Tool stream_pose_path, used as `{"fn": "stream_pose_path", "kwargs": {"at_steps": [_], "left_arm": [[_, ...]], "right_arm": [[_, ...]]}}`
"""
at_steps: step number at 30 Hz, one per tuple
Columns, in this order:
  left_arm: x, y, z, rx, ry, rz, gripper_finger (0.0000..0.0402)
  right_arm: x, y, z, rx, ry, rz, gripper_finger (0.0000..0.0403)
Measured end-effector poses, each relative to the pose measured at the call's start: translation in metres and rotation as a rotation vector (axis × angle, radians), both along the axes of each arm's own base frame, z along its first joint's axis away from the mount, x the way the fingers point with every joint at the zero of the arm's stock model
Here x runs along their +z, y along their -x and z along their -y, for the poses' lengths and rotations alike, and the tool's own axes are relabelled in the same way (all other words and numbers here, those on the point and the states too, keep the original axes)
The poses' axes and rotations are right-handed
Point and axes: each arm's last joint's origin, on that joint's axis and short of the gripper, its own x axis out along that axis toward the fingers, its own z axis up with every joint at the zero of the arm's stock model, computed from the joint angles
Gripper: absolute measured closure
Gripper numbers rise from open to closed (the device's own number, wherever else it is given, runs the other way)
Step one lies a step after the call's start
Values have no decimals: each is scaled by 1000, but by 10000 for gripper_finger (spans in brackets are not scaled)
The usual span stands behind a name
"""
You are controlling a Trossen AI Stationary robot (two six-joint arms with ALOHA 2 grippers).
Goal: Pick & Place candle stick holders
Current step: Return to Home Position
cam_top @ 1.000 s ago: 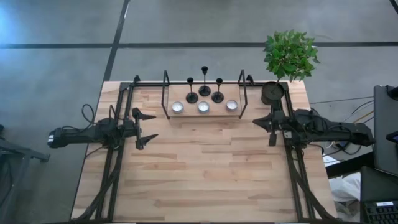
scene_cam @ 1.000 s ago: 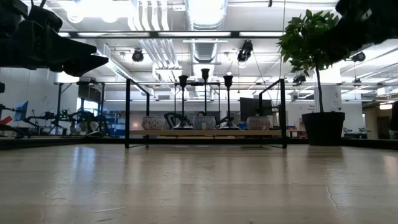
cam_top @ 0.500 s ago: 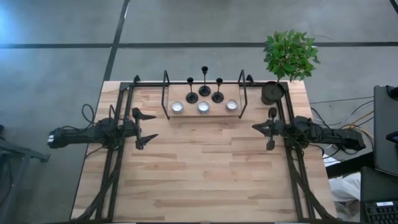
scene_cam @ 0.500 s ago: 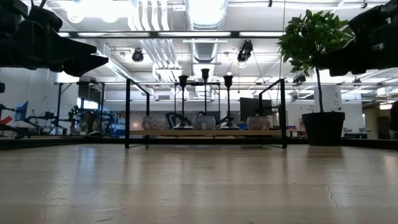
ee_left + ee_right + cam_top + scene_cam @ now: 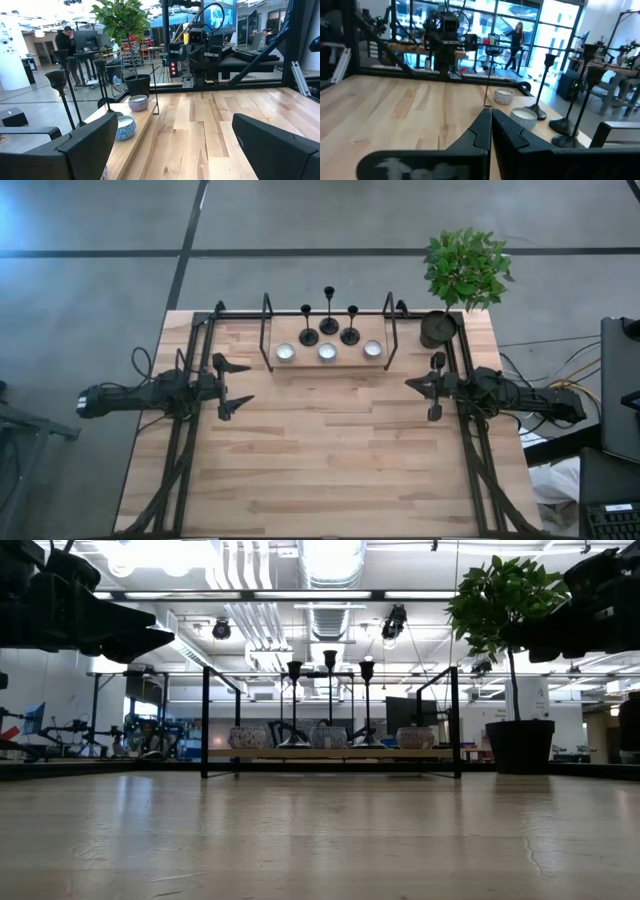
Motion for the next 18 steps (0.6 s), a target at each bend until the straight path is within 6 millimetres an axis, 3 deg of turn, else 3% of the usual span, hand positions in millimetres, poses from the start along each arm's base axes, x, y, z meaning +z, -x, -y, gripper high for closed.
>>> {"fn": "stream_pose_path", "kwargs": {"at_steps": [18], "left_arm": [[0, 0, 0, 0, 0, 1, 3]], "right_arm": [[0, 0, 0, 1, -9, 2, 394]]}}
